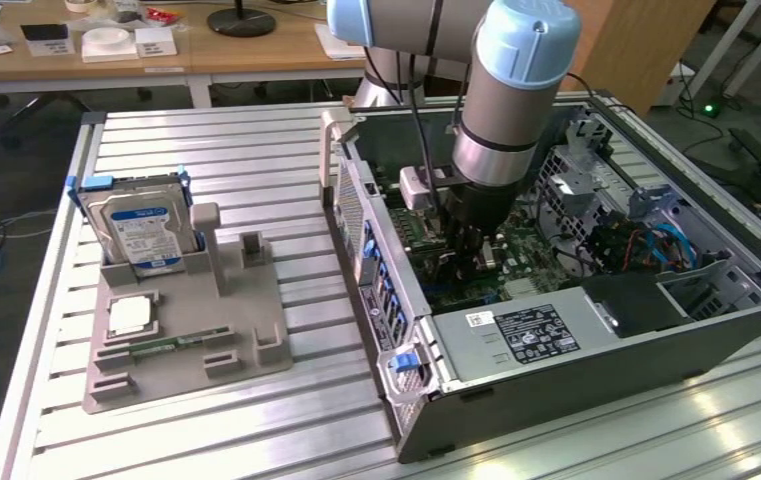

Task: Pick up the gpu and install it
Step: 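Insert the gpu into the slot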

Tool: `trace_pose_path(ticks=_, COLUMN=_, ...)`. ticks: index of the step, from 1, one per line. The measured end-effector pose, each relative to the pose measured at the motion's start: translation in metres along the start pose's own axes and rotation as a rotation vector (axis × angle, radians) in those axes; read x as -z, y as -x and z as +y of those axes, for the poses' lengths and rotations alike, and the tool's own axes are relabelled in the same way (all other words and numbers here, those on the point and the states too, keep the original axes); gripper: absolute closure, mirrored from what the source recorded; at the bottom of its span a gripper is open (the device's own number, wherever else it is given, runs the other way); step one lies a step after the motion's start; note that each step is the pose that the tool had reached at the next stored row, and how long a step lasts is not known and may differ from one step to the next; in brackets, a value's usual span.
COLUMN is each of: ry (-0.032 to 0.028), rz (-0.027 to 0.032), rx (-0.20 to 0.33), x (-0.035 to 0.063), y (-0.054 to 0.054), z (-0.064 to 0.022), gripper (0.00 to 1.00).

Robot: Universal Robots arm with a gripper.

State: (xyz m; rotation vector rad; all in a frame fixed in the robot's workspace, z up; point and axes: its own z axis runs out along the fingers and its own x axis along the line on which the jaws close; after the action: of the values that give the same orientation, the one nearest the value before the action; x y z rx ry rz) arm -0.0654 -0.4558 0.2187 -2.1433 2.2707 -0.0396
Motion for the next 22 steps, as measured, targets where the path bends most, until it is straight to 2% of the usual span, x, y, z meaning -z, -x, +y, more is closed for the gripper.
trace_pose_path(ticks=3, ry=-0.0008, rz=-0.0039, rx=0.000, x=0.0010, y=0.0005, z=-0.0001, gripper=0.72)
trace_pose_path(ticks=7, ry=-0.0001, rz=0.0001, rx=0.000, x=0.0026, y=-0.0001, z=-0.0001, gripper=0.72)
trace_pose_path(ticks=17, ry=-0.0001, rz=-0.0005, rx=0.000, x=0.0023, y=0.0000, z=-0.0001, gripper=0.72)
trace_pose_path(ticks=22, ry=0.0004, rz=0.0006, rx=0.000, x=-0.0020, y=-0.0001, z=0.0001, gripper=0.72)
